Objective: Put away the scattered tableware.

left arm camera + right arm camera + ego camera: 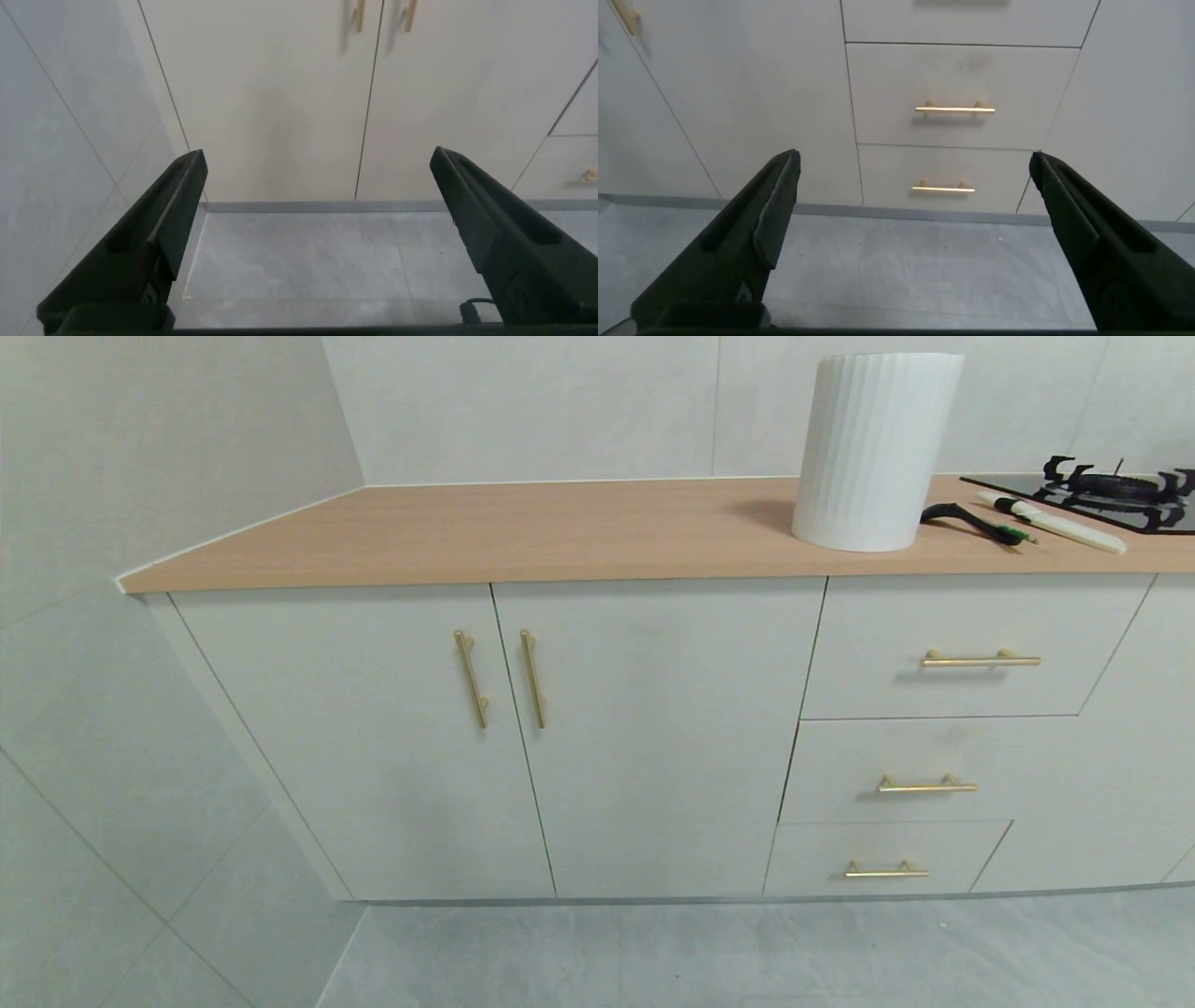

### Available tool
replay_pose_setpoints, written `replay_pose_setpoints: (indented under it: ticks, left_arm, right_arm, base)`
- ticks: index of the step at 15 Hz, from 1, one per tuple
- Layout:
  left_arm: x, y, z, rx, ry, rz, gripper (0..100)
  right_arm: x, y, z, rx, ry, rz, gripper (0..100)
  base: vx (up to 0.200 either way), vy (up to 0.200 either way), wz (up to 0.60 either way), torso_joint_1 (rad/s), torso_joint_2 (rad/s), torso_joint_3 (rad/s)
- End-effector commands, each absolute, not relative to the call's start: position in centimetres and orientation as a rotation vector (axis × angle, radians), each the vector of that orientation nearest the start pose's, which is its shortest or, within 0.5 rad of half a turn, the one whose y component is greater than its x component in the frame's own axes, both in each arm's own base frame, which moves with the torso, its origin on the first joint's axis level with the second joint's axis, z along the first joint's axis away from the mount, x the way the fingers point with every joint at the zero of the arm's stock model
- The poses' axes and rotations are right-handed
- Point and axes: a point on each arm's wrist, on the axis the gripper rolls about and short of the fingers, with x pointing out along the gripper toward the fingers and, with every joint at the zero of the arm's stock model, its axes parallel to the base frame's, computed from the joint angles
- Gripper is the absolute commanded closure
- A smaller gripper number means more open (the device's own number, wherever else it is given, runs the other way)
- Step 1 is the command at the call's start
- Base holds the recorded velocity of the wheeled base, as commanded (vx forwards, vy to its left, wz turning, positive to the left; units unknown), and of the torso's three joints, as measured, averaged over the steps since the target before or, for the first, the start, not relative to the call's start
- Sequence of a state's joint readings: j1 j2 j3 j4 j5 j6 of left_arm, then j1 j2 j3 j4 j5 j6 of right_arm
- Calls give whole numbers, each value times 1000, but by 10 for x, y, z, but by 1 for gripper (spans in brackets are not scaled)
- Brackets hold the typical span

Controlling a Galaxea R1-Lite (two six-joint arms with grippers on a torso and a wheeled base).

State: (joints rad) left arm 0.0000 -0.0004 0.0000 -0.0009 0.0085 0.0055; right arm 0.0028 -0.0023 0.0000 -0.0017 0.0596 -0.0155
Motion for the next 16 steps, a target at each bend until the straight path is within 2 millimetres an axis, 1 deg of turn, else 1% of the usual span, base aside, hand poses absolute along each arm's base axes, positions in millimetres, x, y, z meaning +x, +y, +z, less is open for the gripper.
replay_pose_setpoints:
  ticks: [1,13,16]
  left_arm:
    - [-23,0,76,5,-2,9,0]
    - [-23,0,76,3,-2,9,0]
    - [-23,0,76,5,-2,9,0]
  right_arm:
    - [-23,1,76,-15,-4,63,0]
    - [-23,1,76,-9,-3,61,0]
    - [-23,1,76,-8,-2,63,0]
  base:
    - [0,-200,0,2,7,12]
    - [0,-200,0,2,3,4]
    - [0,0,0,0,0,0]
